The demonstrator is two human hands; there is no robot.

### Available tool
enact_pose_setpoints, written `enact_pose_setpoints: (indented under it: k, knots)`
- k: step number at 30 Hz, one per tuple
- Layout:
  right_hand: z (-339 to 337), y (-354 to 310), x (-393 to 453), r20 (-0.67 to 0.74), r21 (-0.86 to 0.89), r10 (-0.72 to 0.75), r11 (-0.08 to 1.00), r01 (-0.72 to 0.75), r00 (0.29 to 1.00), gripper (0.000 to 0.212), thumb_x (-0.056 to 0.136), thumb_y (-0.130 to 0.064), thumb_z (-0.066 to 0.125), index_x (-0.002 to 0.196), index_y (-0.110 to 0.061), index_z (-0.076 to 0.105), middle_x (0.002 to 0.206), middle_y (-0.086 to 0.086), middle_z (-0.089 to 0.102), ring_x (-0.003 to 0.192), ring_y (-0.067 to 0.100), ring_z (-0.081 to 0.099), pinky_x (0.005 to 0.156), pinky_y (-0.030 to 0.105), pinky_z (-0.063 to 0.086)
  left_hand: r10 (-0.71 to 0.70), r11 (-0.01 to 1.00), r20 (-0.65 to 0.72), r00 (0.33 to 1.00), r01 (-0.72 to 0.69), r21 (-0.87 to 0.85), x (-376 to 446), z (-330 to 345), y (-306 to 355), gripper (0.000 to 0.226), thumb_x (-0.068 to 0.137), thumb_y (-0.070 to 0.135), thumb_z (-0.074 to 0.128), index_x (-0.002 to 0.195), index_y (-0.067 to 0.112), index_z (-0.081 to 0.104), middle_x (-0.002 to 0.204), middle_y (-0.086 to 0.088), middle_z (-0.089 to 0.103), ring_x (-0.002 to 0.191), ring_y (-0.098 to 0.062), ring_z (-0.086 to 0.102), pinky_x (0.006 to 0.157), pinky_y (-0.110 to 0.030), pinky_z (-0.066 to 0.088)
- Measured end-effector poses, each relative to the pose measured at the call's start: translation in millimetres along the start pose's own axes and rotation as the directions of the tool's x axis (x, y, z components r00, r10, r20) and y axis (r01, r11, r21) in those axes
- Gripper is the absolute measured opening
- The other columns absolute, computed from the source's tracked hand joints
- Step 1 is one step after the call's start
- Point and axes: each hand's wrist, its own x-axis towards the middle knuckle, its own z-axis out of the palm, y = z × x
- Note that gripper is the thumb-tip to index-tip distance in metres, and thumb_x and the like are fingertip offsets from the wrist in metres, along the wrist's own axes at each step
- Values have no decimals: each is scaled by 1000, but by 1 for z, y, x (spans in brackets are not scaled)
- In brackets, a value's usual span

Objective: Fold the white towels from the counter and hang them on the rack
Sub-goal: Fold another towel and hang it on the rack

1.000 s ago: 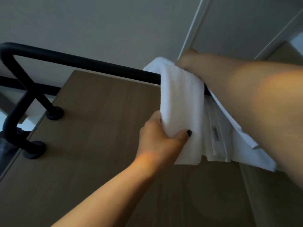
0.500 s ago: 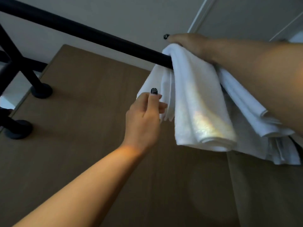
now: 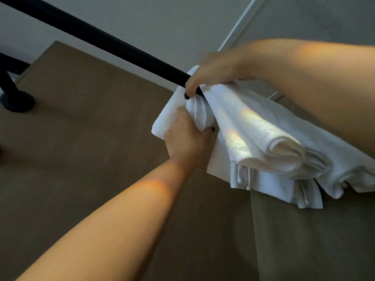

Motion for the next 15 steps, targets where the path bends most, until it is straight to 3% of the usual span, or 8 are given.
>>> enact_pose_setpoints:
  k: [3, 6, 8, 11, 15]
  knots:
    - [7, 5, 11, -16, -166, -3, 986, 0, 1000, 66, 40, -62, 68, 98, -31, 66, 95, -4, 69, 84, 22, 69, 80, 38, 58, 9, 1000, -77, 997, -9, 4, 4, -1, -10, 51, 77, 44, 41, 109, 7, 59, 95, -5, 63, 94, -31, 62, 84, -46, 51]
    - [15, 13, 9, -25, -216, -75, 974, 67, 997, 47, 49, -38, 67, 96, -35, 60, 89, -7, 66, 82, 18, 66, 73, 34, 57, 214, 965, -192, 958, -177, 191, 8, -3, -28, 35, 76, 37, 64, 86, 4, 68, 89, -11, 64, 89, -34, 58, 77, -48, 50]
    - [11, 18, 6, -27, -197, -74, 978, 67, 997, 39, 62, -26, 64, 100, -29, 60, 92, -1, 66, 83, 20, 65, 74, 34, 56, 342, 888, -232, 911, -233, 396, 13, -6, -35, 29, 71, 31, 76, 82, 5, 71, 106, -13, 59, 104, -36, 50, 85, -45, 40]
    - [-1, 27, 4, 21, -139, 29, 990, -26, 999, 37, 72, -24, 64, 109, -21, 62, 101, 4, 65, 83, 22, 65, 70, 32, 54, 492, 765, -173, 853, -329, 553, 16, -20, -31, 23, 67, 32, 81, 73, 11, 74, 141, -16, 46, 132, -39, 34, 98, -44, 21]
    - [-11, 33, 6, 71, -83, 58, 995, -52, 996, 31, 84, -13, 57, 115, -11, 62, 106, 9, 66, 76, 19, 62, 55, 24, 44, 391, 808, -77, 917, -302, 507, 25, -38, -24, 26, 71, 42, 81, 75, 17, 77, 161, -13, 20, 149, -40, 3, 114, -49, 6]
